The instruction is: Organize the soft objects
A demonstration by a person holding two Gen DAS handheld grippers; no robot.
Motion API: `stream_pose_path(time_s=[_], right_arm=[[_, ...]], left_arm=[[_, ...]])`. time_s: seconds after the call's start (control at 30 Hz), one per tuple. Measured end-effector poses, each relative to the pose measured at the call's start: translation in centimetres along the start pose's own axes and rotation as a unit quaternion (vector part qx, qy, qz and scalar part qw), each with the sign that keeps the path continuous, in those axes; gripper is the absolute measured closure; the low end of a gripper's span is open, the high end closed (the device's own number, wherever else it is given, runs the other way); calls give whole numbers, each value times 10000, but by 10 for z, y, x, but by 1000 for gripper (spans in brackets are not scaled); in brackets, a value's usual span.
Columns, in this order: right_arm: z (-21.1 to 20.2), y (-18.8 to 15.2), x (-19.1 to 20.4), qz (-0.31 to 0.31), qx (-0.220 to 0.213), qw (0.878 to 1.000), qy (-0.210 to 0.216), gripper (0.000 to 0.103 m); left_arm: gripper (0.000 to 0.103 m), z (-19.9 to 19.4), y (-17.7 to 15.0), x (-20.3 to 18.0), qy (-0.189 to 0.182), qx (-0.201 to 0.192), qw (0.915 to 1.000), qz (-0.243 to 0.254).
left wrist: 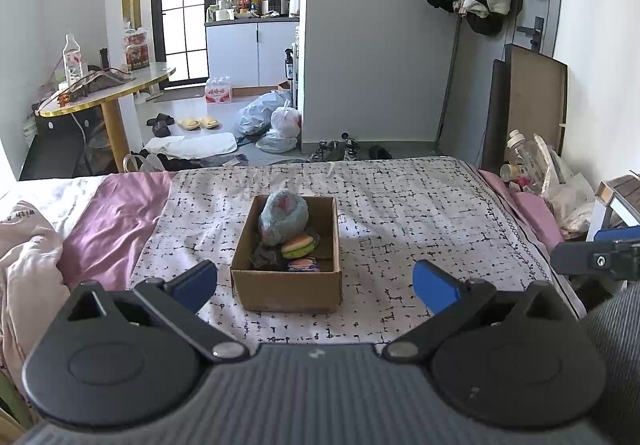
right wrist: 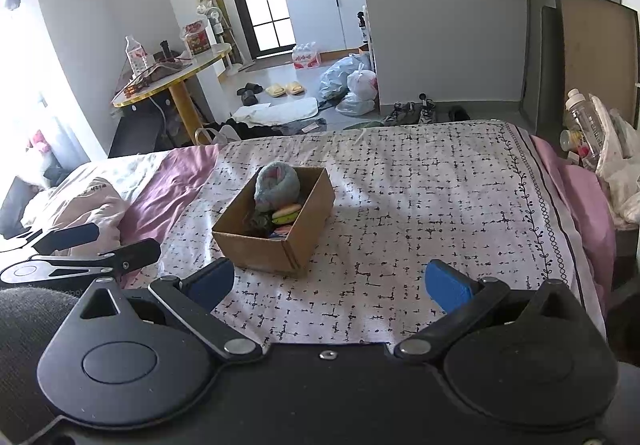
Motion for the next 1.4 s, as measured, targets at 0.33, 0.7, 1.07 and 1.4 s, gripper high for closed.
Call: stream_pose_path(time_s=[0.33,0.7,1.07,1.4], right_arm=[[0,-1,0,-10,-5,10000,5,0],[2,-1,0,19,-10,10000,18,0],[2,1,-3,18,-13,10000,22,0],[0,0,-2,33,4,10000,8,0]], left_arm=[[0,-1,0,2,1,2,10000,0],[0,-3,1,2,47,-12,10000,1],[0,-3,2,1,50,-17,10000,-12],[0,-2,3,0,23,-3,10000,-22]])
Point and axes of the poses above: each gripper's, at about its wrist camera, not at the fingertips, and z roughly the way its jaws point, x to its left, y to its top, the point moved 9 cm from there along z, roughly the way its jaws point, and after that the axes turned 6 degrees about -y, right-handed, at the moved point
